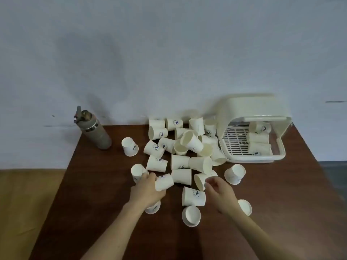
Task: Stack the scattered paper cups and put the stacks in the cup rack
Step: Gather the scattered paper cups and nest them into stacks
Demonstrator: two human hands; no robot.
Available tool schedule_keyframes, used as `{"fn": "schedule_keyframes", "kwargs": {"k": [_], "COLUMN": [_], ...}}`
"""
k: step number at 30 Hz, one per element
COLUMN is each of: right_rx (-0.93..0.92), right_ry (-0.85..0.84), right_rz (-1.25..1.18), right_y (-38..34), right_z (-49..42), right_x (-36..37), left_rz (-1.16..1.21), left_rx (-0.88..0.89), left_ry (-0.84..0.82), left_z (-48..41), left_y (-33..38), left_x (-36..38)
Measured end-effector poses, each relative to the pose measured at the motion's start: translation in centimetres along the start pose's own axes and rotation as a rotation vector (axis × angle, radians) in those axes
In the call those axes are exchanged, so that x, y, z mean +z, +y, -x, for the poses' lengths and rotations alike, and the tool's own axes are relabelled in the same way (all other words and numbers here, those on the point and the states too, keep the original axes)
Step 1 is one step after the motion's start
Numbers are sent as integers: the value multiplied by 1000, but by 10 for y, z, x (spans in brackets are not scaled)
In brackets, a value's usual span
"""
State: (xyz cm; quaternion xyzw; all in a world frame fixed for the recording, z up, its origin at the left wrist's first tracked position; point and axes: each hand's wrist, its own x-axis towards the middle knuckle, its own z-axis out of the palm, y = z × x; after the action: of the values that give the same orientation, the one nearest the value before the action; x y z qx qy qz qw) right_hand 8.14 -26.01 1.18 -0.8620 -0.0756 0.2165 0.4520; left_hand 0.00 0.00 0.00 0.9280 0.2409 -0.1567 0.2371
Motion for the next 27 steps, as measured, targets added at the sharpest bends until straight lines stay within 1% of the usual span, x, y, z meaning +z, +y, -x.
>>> {"fn": "schedule_keyframes", "kwargs": {"k": [1, 2, 4, 6, 7, 10, 12, 15, 20, 23, 27], "right_rx": [-52, -98, -165, -213, -236, -221, -202, -180, -233, -284, -378], "right_ry": [5, -2, -116, -162, -154, -178, -197, -186, -197, -142, -42], "right_rz": [74, 164, 251, 333, 372, 468, 481, 430, 368, 331, 295], "right_y": [7, 12, 27, 36, 41, 52, 59, 70, 90, 107, 128], "right_z": [5, 9, 24, 32, 33, 37, 39, 39, 36, 30, 15], "right_x": [5, 11, 27, 40, 44, 51, 53, 54, 63, 73, 87], "left_rz": [-53, -97, -90, -13, 32, 174, 220, 261, 334, 348, 443], "left_rx": [-20, -44, -93, -121, -125, -120, -114, -104, -77, -50, 27], "left_ry": [-54, -73, -81, -52, -29, 60, 102, 130, 150, 192, 310], "left_z": [6, 10, 21, 26, 28, 33, 37, 41, 37, 28, 15], "left_y": [-3, -4, -15, -22, -24, -26, -25, -22, -27, -29, -33], "left_x": [2, 5, 20, 33, 39, 56, 66, 78, 97, 109, 130]}}
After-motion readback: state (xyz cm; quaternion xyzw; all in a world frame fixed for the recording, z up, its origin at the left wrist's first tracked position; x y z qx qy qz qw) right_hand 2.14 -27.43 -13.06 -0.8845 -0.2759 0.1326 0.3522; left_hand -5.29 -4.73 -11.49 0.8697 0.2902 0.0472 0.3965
